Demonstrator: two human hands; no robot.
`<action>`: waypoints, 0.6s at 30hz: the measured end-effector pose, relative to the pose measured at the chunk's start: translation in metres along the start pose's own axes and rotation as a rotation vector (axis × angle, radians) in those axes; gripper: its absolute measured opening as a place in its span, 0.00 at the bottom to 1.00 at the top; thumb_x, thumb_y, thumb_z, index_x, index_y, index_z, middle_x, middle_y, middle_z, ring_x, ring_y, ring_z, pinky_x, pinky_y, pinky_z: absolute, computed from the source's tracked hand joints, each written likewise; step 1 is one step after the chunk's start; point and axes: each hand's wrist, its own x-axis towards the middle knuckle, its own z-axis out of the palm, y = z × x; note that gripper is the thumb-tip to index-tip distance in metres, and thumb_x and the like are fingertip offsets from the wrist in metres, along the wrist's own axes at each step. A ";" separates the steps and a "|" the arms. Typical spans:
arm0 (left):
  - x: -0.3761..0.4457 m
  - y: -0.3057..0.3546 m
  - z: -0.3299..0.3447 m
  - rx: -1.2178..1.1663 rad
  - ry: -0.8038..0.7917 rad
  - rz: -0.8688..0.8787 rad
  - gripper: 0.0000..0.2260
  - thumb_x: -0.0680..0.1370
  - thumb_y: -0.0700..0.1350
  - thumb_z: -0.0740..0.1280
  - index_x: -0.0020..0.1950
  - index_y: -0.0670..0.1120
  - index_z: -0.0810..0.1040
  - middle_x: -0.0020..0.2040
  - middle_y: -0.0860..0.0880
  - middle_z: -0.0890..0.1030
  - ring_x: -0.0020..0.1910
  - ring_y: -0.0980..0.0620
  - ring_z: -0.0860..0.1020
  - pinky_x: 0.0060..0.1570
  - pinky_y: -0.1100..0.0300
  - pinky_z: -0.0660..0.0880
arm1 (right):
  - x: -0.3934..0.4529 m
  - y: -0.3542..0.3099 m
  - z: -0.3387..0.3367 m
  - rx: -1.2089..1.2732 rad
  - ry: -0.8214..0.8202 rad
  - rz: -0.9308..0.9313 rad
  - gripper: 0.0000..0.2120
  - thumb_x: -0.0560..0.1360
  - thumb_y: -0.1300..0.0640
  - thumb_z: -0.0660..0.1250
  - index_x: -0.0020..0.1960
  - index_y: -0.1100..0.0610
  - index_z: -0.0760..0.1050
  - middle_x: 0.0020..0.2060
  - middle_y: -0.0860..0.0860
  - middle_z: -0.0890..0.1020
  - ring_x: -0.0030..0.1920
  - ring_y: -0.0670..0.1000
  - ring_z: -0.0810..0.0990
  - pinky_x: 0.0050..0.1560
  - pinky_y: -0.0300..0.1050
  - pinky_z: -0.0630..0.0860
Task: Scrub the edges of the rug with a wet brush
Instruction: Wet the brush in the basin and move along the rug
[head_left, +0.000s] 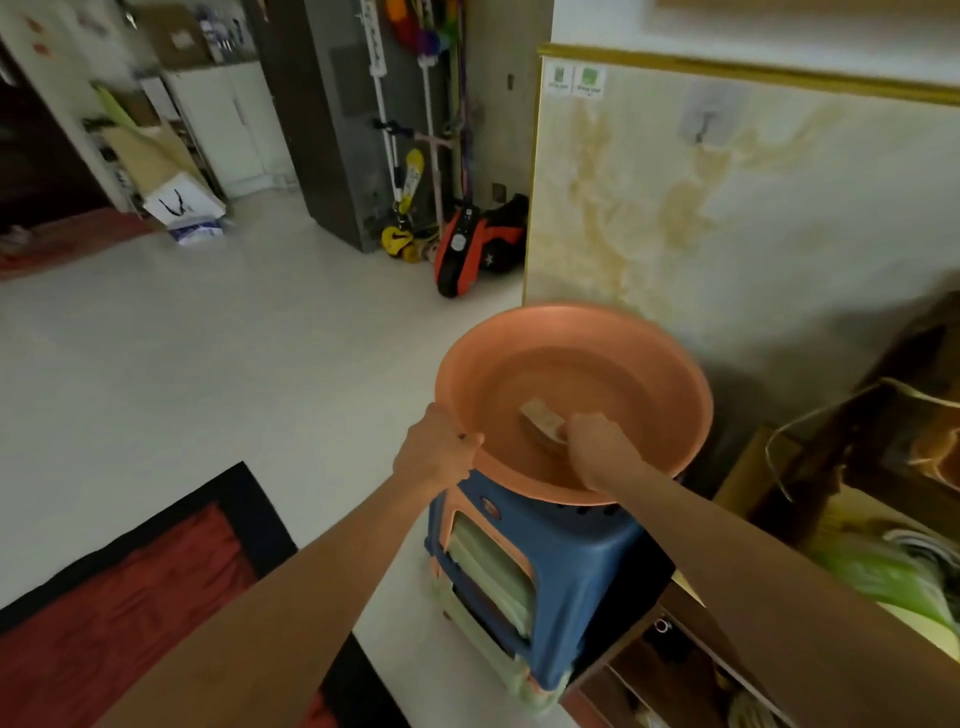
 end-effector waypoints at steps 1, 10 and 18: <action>0.000 0.001 0.000 0.002 0.007 0.000 0.17 0.78 0.51 0.67 0.63 0.45 0.73 0.45 0.48 0.84 0.36 0.50 0.84 0.46 0.50 0.82 | 0.002 0.000 0.000 -0.001 -0.001 -0.007 0.18 0.80 0.64 0.51 0.64 0.59 0.74 0.55 0.59 0.79 0.55 0.61 0.79 0.53 0.50 0.74; -0.009 0.005 0.001 0.033 0.034 0.015 0.17 0.79 0.53 0.66 0.64 0.46 0.72 0.48 0.47 0.83 0.39 0.50 0.84 0.48 0.49 0.82 | -0.003 0.004 -0.010 0.130 0.012 -0.038 0.15 0.78 0.61 0.58 0.60 0.57 0.79 0.44 0.56 0.81 0.46 0.58 0.81 0.39 0.45 0.73; -0.015 0.010 0.003 0.012 0.037 -0.007 0.18 0.81 0.50 0.63 0.68 0.44 0.69 0.54 0.45 0.82 0.41 0.48 0.84 0.47 0.51 0.82 | -0.028 -0.006 -0.044 1.046 0.024 0.087 0.13 0.79 0.71 0.53 0.54 0.65 0.76 0.33 0.59 0.80 0.27 0.50 0.77 0.27 0.40 0.75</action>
